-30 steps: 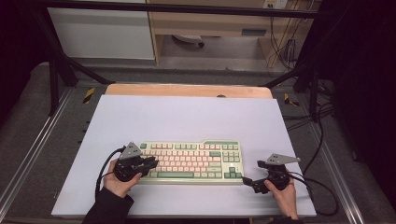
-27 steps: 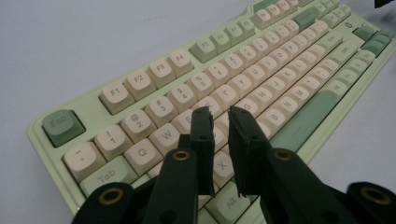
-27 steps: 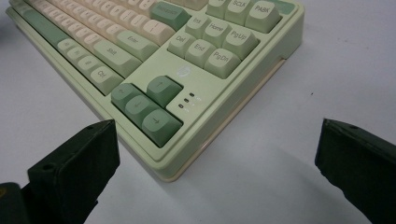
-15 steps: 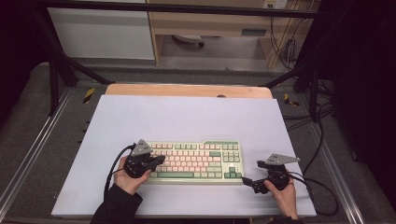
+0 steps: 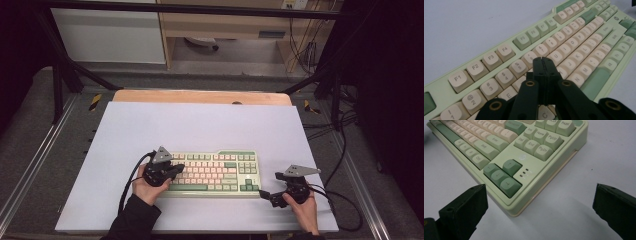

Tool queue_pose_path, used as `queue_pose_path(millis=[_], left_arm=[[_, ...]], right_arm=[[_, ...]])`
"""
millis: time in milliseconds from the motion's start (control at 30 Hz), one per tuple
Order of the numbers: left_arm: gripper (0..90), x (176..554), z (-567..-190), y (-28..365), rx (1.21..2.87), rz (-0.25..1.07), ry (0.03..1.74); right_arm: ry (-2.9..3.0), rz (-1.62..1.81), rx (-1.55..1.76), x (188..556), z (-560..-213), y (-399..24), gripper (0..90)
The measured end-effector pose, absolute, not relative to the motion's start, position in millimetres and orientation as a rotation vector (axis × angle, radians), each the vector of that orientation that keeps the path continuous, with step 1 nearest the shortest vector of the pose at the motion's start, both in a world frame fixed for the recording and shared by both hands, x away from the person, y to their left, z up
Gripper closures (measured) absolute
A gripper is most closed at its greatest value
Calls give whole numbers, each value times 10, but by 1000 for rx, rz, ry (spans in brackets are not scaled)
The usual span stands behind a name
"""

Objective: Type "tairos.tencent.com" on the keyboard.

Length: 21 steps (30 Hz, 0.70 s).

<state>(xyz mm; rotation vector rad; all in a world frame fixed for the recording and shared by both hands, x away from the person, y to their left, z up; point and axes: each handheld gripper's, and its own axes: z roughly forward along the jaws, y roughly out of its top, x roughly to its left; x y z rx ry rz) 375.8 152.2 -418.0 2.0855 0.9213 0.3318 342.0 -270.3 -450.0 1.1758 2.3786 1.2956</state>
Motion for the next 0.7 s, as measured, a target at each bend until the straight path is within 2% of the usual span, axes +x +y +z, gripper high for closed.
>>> queue_pose_path(millis=[700], left_arm=[[898, 3817, -4301, 1442, 2111, 355, 930]], right_arm=[[2379, 1297, 1174, 3418, -4499, -2703, 4]])
